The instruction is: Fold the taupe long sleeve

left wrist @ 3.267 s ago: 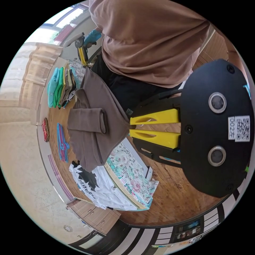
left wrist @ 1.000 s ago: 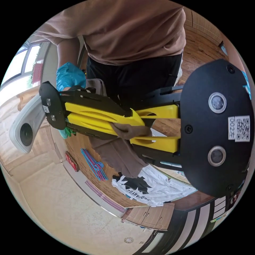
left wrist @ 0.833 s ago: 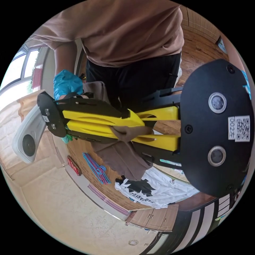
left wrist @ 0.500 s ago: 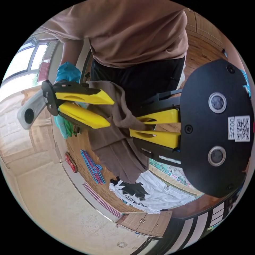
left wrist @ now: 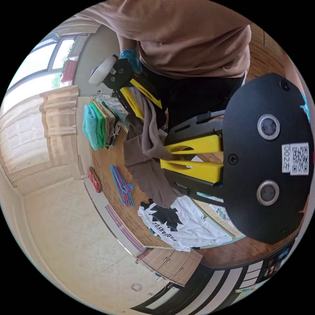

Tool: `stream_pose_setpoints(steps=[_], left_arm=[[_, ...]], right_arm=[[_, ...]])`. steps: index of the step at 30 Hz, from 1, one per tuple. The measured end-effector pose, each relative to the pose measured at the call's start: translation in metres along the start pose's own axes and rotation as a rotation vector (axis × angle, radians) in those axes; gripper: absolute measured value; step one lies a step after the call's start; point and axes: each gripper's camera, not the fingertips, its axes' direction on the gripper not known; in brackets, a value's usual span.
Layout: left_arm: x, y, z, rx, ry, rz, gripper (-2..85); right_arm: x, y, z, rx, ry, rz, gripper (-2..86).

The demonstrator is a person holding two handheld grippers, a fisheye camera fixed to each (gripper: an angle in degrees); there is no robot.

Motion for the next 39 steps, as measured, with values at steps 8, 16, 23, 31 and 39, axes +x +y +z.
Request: stream_pose_setpoints(steps=[8, 16, 23, 31, 39], left_arm=[[-0.004, 0.000, -0.002, -0.007, -0.009, -0.046, -0.7], [-0.005, 0.009, 0.004, -0.024, 0.035, -0.106, -0.7], [-0.004, 0.009, 0.012, -0.071, 0.048, -0.151, -0.7], [-0.004, -0.020, 0.015, -0.184, 0.019, -0.151, -0.7], [-0.012, -0.061, 0.007, -0.190, 0.036, -0.165, -0.7]], right_arm=[[0.004, 0.055, 0.010, -0.192, 0.312, 0.124, 7.9], [0.020, 0.114, 0.012, -0.227, 0.305, 0.283, 5.1], [0.018, 0.128, 0.020, -0.185, 0.308, 0.259, 2.7], [0.034, 0.136, 0.014, -0.123, 0.355, 0.292, 0.3], [0.068, 0.133, 0.010, -0.068, 0.406, 0.339, -0.1]])
